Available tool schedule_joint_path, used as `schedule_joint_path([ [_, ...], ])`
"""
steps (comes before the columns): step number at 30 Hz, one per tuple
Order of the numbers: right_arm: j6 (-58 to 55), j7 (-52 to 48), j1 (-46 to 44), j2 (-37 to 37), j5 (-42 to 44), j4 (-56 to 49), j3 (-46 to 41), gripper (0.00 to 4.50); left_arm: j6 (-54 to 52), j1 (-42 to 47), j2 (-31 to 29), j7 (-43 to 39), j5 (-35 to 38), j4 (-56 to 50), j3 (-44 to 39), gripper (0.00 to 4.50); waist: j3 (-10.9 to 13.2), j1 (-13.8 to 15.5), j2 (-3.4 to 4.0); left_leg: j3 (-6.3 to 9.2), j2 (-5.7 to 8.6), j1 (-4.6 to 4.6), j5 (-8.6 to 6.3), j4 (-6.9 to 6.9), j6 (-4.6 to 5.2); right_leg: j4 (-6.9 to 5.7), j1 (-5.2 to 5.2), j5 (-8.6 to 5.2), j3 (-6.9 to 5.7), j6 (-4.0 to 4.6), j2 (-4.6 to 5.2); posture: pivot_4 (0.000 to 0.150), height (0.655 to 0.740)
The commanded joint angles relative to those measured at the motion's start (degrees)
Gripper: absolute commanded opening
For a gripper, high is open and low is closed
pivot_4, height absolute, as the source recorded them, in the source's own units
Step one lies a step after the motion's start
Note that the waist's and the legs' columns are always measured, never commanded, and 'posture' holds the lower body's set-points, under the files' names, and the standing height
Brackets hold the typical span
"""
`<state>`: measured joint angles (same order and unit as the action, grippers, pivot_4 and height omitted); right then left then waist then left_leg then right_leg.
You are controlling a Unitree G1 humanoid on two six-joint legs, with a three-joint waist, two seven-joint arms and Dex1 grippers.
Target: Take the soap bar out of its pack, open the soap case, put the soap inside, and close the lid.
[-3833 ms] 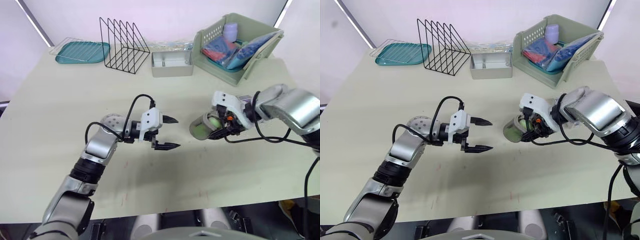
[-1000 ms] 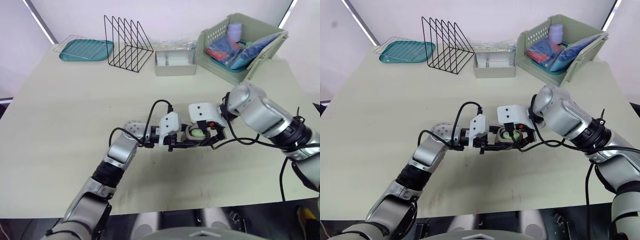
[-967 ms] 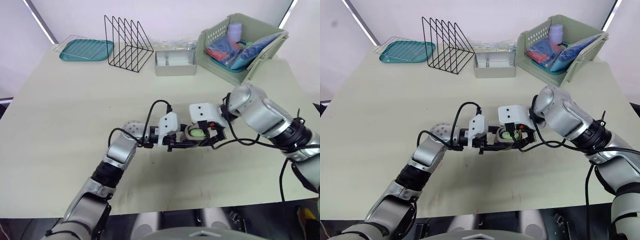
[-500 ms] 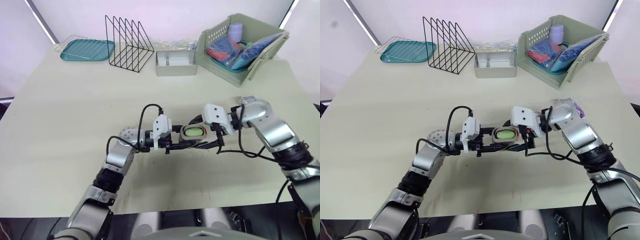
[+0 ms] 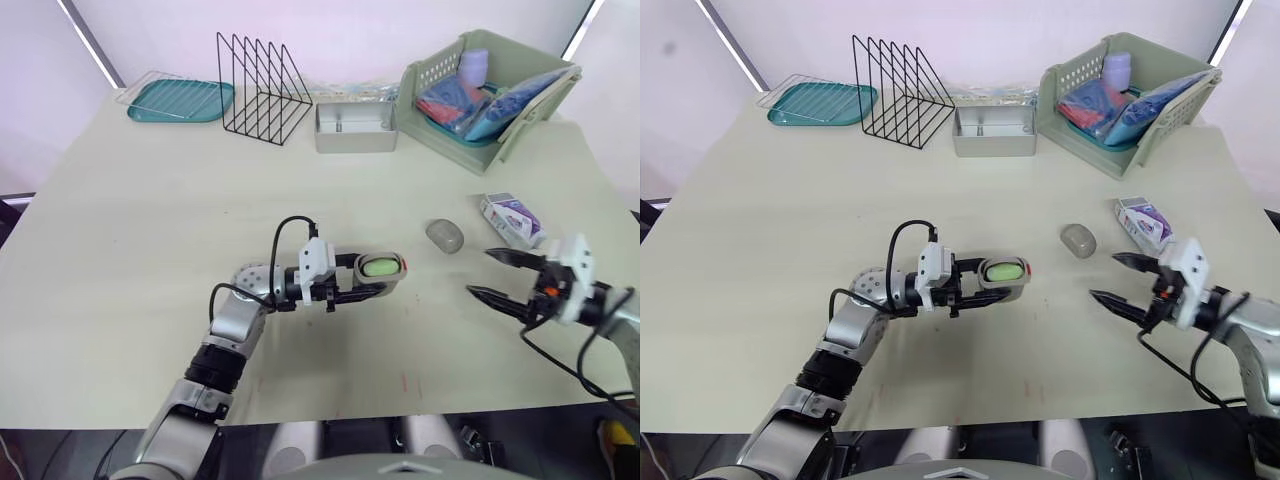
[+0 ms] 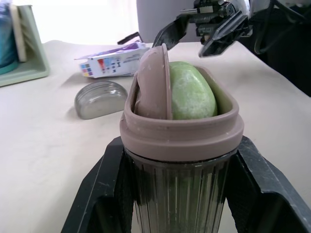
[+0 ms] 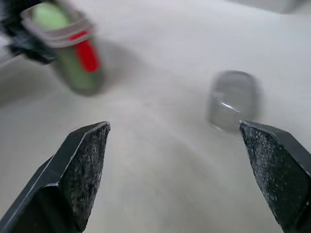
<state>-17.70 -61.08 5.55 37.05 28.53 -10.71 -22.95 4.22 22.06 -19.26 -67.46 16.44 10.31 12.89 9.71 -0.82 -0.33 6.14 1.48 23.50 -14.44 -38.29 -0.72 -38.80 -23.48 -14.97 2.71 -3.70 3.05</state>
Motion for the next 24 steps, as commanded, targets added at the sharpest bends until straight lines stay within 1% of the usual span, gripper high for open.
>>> schedule_joint_path([
  [1,4.32,0.63,3.91,-0.22,0.83,0.72,-4.95,4.42,-0.08,-0.02,-0.57,-0.71,1.31,-1.95,-0.82,1.89,0.00,0.00,0.00,-0.03,0.00,0.00,0.00,-0.01,0.00,0.00,0.00,0.00,0.02,0.00,0.00,0.150,0.7400],
  [4,7.46,-0.03,7.50,0.40,-0.75,3.53,-6.42,4.42,-1.12,-0.18,-1.04,-1.29,1.41,-2.13,-0.48,1.89,0.00,-0.13,0.01,-0.18,-0.01,-0.10,0.00,0.00,0.00,0.00,0.03,0.00,0.17,-0.01,0.00,0.150,0.7400],
  [5,7.88,-0.30,8.30,0.63,-0.93,3.90,-6.72,4.42,-1.50,-0.21,-1.25,-1.61,1.42,-2.24,-0.30,1.89,0.00,-0.10,0.01,-0.31,-0.04,-0.46,-0.01,0.16,0.01,0.02,0.27,-0.02,0.29,-0.02,-0.03,0.150,0.7400],
  [6,8.36,-0.40,8.87,0.91,-0.83,4.06,-6.80,4.42,-1.79,-0.24,-1.51,-2.12,1.30,-2.43,-0.04,1.89,0.00,-0.10,0.01,-0.32,-0.04,-0.57,-0.01,0.21,0.01,0.07,0.38,-0.03,0.30,-0.02,-0.03,0.150,0.7400],
  [13,7.71,0.03,9.22,3.05,-0.54,4.44,-5.70,4.42,-3.24,-0.01,-2.73,-5.32,0.87,-3.24,1.85,1.89,0.00,-0.08,0.01,-0.34,-0.08,-0.82,-0.04,0.23,0.05,0.23,0.66,-0.03,0.30,-0.04,-0.06,0.150,0.7400],
  [17,0.71,1.52,9.40,6.76,-0.02,2.77,-5.09,4.42,-2.41,0.12,-3.08,-5.82,0.14,-2.62,2.31,1.89,-0.01,-0.02,0.02,-0.33,-0.08,-0.82,-0.04,0.22,0.05,0.27,0.71,-0.03,0.30,-0.04,-0.06,0.150,0.7400],
  [21,-9.01,2.54,7.41,12.57,3.18,-4.09,-5.19,4.42,-2.15,0.28,-2.88,-5.57,-0.11,-2.15,2.37,1.89,-0.02,-0.02,0.05,-0.32,-0.08,-0.83,-0.04,0.22,0.05,0.28,0.72,-0.03,0.30,-0.04,-0.05,0.150,0.7400],
  [24,-21.58,2.06,4.58,19.16,10.54,-10.18,-5.72,4.42,-2.35,0.36,-2.48,-5.42,-0.17,-1.90,2.67,1.89,-0.02,0.01,0.06,-0.32,-0.09,-0.83,-0.04,0.22,0.06,0.29,0.73,-0.03,0.30,-0.04,-0.06,0.150,0.7400],
])
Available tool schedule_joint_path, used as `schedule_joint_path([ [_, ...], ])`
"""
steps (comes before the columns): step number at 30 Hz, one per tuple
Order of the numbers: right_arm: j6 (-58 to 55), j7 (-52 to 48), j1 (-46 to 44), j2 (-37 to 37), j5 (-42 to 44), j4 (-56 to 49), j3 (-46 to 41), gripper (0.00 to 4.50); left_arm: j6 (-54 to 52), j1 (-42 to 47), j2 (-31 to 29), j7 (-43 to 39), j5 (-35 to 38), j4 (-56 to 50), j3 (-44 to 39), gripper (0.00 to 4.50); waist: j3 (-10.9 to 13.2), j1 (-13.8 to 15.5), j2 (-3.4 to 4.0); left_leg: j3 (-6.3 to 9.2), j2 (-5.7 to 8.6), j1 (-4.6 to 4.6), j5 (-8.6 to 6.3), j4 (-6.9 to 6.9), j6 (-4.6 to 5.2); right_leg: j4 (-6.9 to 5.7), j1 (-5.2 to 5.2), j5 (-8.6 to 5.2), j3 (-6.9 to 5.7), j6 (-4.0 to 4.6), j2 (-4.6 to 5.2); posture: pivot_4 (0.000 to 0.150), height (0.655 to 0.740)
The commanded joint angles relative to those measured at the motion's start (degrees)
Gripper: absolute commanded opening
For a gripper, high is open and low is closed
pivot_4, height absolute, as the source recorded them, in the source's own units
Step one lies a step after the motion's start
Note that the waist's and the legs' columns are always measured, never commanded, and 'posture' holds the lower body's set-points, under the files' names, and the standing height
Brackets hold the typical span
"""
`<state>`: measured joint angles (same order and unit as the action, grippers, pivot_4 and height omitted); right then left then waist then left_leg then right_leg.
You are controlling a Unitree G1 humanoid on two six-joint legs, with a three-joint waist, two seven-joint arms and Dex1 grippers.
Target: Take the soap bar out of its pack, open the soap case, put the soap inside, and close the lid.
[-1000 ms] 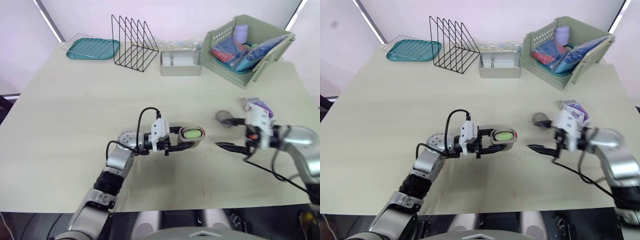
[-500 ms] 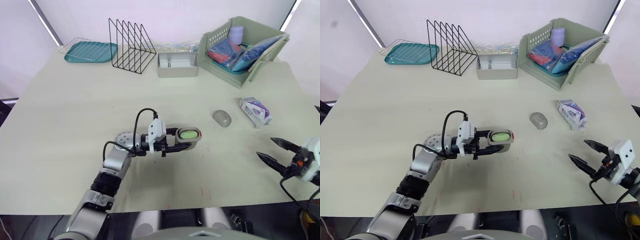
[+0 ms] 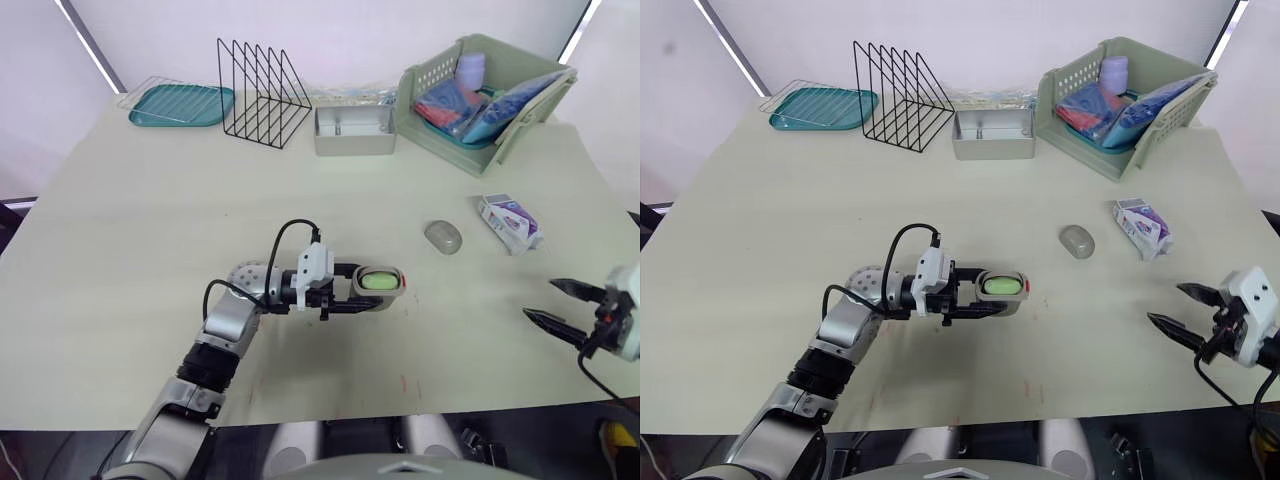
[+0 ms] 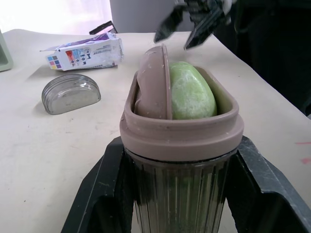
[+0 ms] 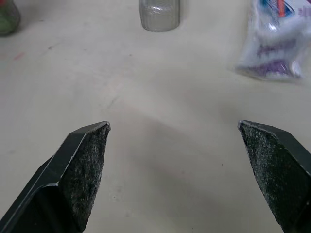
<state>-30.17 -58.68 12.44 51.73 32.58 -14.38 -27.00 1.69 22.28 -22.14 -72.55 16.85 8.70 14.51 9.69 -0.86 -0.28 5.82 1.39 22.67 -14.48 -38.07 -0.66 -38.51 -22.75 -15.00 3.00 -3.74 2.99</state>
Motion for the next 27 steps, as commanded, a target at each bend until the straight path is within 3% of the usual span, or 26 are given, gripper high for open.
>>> schedule_joint_path([
  [1,-13.53,0.37,-4.76,7.07,8.85,-8.10,-1.18,4.42,0.14,0.29,0.63,-0.23,-0.61,-0.26,1.21,1.89,0.00,0.09,-0.03,0.01,0.00,0.00,0.00,-0.01,0.00,0.00,0.00,0.00,-0.01,0.00,0.00,0.150,0.7400],
  [6,-28.46,6.79,-21.77,13.29,15.38,-9.81,6.08,4.42,-0.02,1.18,1.66,0.16,-0.69,0.11,1.42,1.89,0.02,0.18,-0.03,0.11,-0.01,0.06,-0.01,-0.05,0.01,0.16,0.10,0.01,-0.12,-0.02,0.00,0.150,0.7400],
  [9,-41.05,10.37,-41.31,14.35,12.77,-6.42,21.25,4.42,-1.29,1.06,2.58,0.11,0.49,-0.06,1.20,1.89,0.01,0.25,-0.03,0.24,-0.03,0.14,-0.01,0.00,0.01,0.35,0.14,0.01,-0.30,-0.01,0.00,0.150,0.7400],
  [11,-42.87,11.64,-48.70,12.16,10.18,-4.16,27.28,4.42,-2.01,0.82,3.01,0.19,1.02,-0.18,1.11,1.89,0.04,-0.03,0.04,0.18,-0.07,0.18,-0.01,0.03,0.01,0.47,0.10,0.03,-0.31,-0.01,0.03,0.150,0.7400],
  [19,-44.48,15.46,-63.36,1.19,-1.26,9.94,43.72,4.42,-2.65,-0.07,3.90,0.64,0.99,0.89,1.21,1.89,0.05,0.05,-0.01,0.23,0.06,0.35,-0.04,0.08,0.07,0.54,-0.03,0.05,-0.35,-0.04,0.17,0.150,0.7400],
  [27,-42.37,16.81,-67.24,-4.46,-9.38,20.08,48.28,4.42,-2.26,-0.37,3.65,1.20,0.24,0.36,1.46,1.89,0.04,0.04,0.01,0.29,0.06,0.33,-0.04,0.07,0.07,0.50,-0.02,0.06,-0.38,-0.04,0.14,0.150,0.7400],
])
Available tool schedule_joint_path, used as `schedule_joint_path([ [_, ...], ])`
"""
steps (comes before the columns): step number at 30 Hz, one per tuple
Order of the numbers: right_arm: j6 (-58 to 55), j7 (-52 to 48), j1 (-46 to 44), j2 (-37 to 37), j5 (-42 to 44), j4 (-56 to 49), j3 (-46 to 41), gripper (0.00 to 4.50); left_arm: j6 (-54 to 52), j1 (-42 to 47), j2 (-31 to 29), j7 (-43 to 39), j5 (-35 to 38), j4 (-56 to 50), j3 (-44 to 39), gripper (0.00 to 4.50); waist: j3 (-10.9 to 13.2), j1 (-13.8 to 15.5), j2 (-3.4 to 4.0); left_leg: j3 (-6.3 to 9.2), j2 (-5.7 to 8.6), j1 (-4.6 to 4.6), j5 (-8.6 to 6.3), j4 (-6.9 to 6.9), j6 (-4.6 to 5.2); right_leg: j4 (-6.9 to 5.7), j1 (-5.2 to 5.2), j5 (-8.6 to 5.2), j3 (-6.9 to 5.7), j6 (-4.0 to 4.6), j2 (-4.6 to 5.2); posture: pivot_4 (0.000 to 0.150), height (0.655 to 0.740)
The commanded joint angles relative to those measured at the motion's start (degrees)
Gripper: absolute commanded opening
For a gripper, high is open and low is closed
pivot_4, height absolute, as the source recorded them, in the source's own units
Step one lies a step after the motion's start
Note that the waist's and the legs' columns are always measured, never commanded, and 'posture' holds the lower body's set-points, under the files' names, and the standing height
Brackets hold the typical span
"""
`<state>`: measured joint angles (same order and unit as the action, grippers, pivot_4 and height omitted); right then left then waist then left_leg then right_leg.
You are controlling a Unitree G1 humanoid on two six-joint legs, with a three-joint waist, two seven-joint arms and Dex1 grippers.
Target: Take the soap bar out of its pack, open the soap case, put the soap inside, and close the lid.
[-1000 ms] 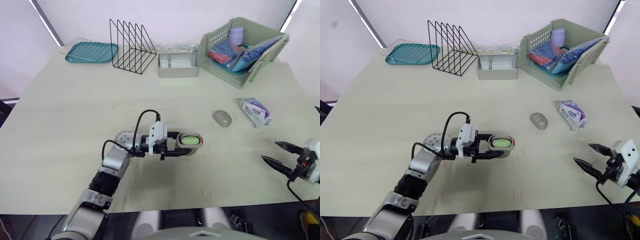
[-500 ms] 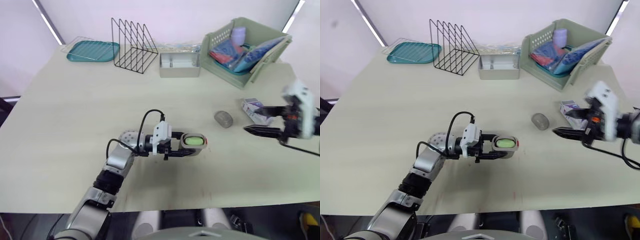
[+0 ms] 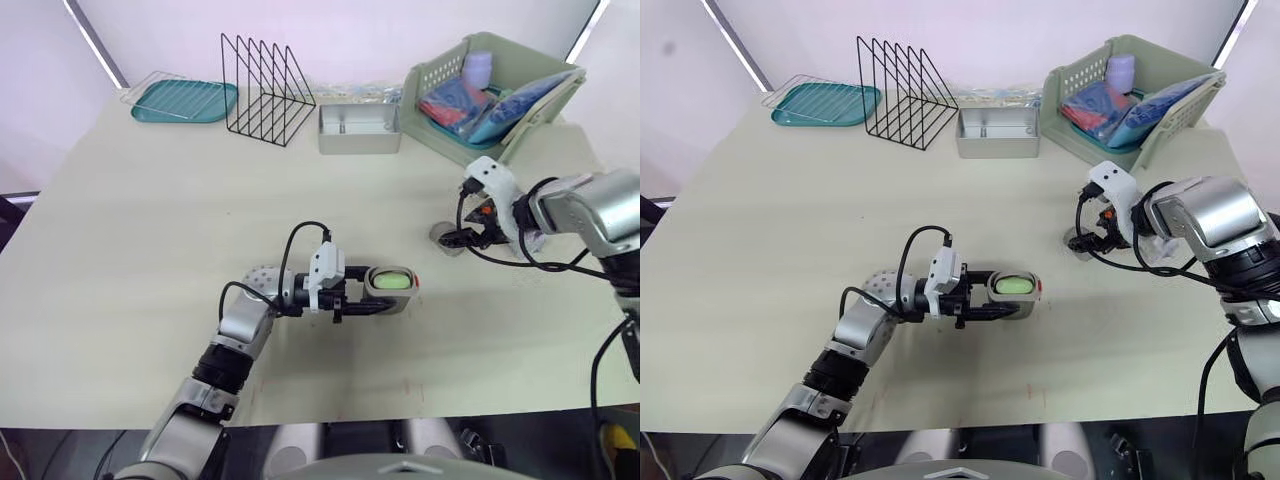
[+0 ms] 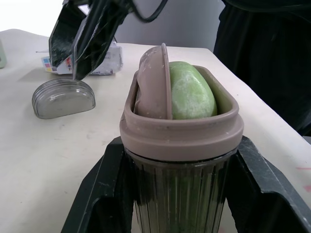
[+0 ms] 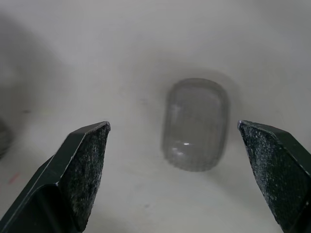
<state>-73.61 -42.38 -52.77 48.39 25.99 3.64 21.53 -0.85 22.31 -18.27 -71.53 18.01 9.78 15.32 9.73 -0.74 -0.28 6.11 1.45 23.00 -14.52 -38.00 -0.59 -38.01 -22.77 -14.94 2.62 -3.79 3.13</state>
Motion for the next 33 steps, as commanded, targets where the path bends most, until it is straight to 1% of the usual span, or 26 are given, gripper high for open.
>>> schedule_joint_path([
  [1,1.28,0.56,-2.23,-1.71,-3.30,2.84,-0.21,4.42,0.29,-0.40,-0.28,0.28,-0.99,-0.81,0.67,1.89,0.00,-0.09,0.01,-0.01,0.00,-0.01,0.00,0.00,0.00,-0.01,0.00,0.00,0.01,0.00,0.00,0.150,0.7400],
  [8,1.74,-0.75,-2.35,-4.20,-5.58,5.28,-0.86,4.42,0.08,-0.33,-0.64,0.46,-1.21,-1.17,0.65,1.89,-0.01,-0.14,0.01,0.00,-0.01,-0.03,0.00,0.00,0.00,-0.03,0.00,0.00,0.00,0.00,-0.02,0.150,0.7400],
  [27,1.98,-2.97,-1.60,-6.03,-9.06,6.38,-0.43,4.42,-0.32,-0.82,-0.85,1.36,-1.55,-1.92,1.08,1.89,-0.01,-0.16,0.02,0.01,-0.01,-0.03,0.00,0.00,0.00,-0.04,0.00,0.00,0.00,0.00,-0.02,0.150,0.7400],
  [30,1.31,-3.77,-1.89,-5.68,-9.37,6.46,0.51,4.42,-0.08,-0.84,-1.05,1.29,-1.76,-1.95,1.32,1.89,-0.01,-0.16,0.02,0.01,-0.01,-0.03,0.00,0.00,0.00,-0.03,0.00,0.00,0.00,0.00,-0.02,0.150,0.7400],
  [33,-0.40,-7.80,-4.27,-4.37,-9.26,6.86,4.29,4.42,0.12,-0.92,-1.15,1.08,-1.93,-1.89,1.54,1.89,-0.01,-0.21,0.02,0.01,-0.01,-0.03,0.00,0.01,0.00,-0.03,0.00,0.00,0.00,0.00,-0.02,0.150,0.7400],
])
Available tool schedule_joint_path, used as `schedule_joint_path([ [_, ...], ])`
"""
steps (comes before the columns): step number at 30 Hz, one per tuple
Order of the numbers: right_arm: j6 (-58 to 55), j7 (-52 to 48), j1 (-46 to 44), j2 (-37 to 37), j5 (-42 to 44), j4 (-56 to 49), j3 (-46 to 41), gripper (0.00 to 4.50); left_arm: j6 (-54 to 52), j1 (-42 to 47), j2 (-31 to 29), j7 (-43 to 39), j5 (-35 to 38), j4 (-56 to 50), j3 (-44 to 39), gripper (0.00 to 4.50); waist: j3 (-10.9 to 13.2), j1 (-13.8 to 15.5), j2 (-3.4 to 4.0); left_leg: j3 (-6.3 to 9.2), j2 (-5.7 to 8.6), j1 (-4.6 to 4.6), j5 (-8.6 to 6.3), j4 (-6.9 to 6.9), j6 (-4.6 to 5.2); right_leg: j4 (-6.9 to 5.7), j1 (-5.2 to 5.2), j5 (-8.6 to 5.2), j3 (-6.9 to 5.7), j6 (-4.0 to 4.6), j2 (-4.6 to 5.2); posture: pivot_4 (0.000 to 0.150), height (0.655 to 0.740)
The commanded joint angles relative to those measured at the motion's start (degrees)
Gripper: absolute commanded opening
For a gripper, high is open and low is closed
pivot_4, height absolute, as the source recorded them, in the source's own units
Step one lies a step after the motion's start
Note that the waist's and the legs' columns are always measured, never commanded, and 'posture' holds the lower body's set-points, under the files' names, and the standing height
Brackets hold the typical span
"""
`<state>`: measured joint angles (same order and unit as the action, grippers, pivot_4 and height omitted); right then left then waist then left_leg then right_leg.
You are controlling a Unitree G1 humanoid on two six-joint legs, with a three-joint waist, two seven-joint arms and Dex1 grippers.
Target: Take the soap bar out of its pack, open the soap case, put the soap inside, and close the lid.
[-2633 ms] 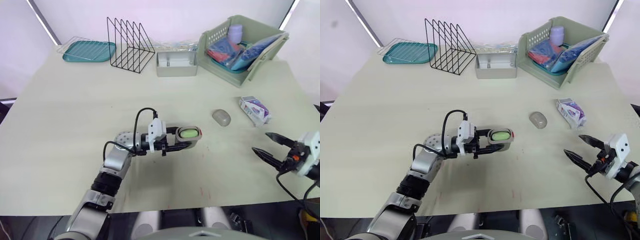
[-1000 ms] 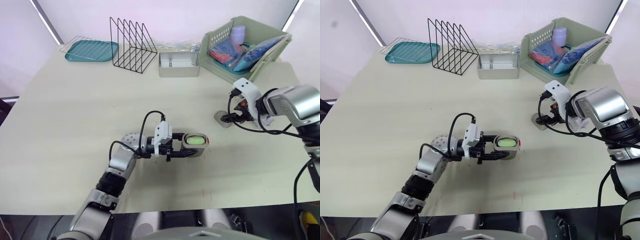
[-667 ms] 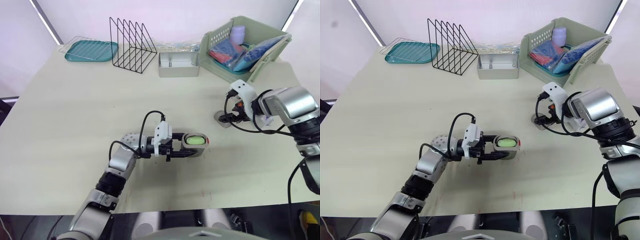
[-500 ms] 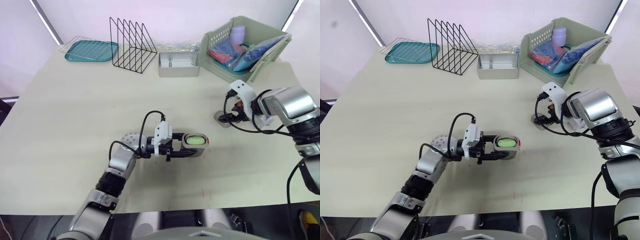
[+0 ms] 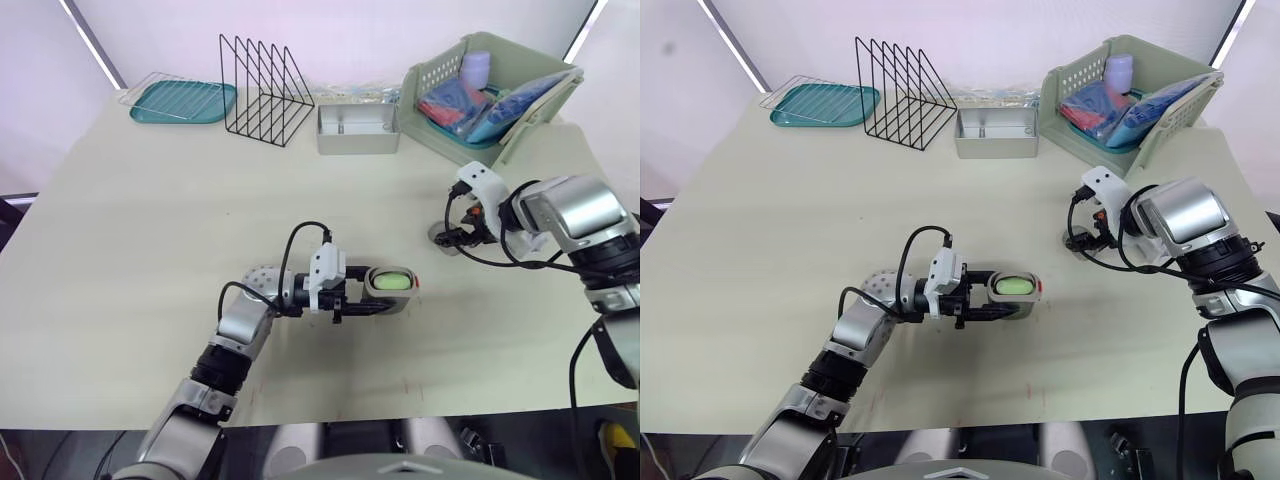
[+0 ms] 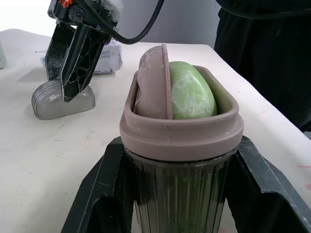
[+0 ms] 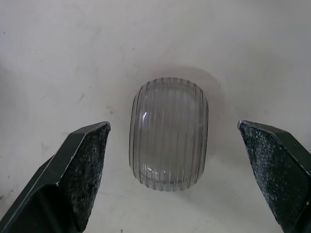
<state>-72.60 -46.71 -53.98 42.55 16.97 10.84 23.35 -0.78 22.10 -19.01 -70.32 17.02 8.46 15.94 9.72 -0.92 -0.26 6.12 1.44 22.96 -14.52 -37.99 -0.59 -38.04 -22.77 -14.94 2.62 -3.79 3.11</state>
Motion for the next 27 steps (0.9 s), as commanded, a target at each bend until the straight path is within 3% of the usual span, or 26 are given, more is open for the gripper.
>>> schedule_joint_path([
  [1,-1.80,-4.93,-4.17,1.94,-0.37,0.06,4.09,4.42,0.08,-0.71,-0.42,-0.22,-0.96,-0.56,1.01,1.89,0.01,-0.07,0.02,0.00,0.00,0.00,0.00,0.01,0.00,0.00,0.00,0.00,0.00,0.00,0.00,0.150,0.7400],
  [10,-1.14,-12.14,-11.16,1.77,-2.96,7.63,12.22,4.42,0.11,-0.45,0.15,0.57,-0.96,-0.15,1.06,1.89,0.01,0.12,0.03,0.03,0.02,-0.02,0.00,0.02,0.00,0.03,0.01,0.00,-0.02,0.00,0.01,0.150,0.7400],
  [27,3.99,-15.90,-15.05,-3.44,-8.85,17.75,12.89,4.42,-0.23,-0.71,-0.03,1.19,-1.12,-0.31,1.11,1.89,0.01,-0.02,0.04,0.03,0.02,-0.02,0.00,0.03,-0.01,0.01,-0.02,0.00,-0.01,0.00,0.01,0.150,0.7400],
])
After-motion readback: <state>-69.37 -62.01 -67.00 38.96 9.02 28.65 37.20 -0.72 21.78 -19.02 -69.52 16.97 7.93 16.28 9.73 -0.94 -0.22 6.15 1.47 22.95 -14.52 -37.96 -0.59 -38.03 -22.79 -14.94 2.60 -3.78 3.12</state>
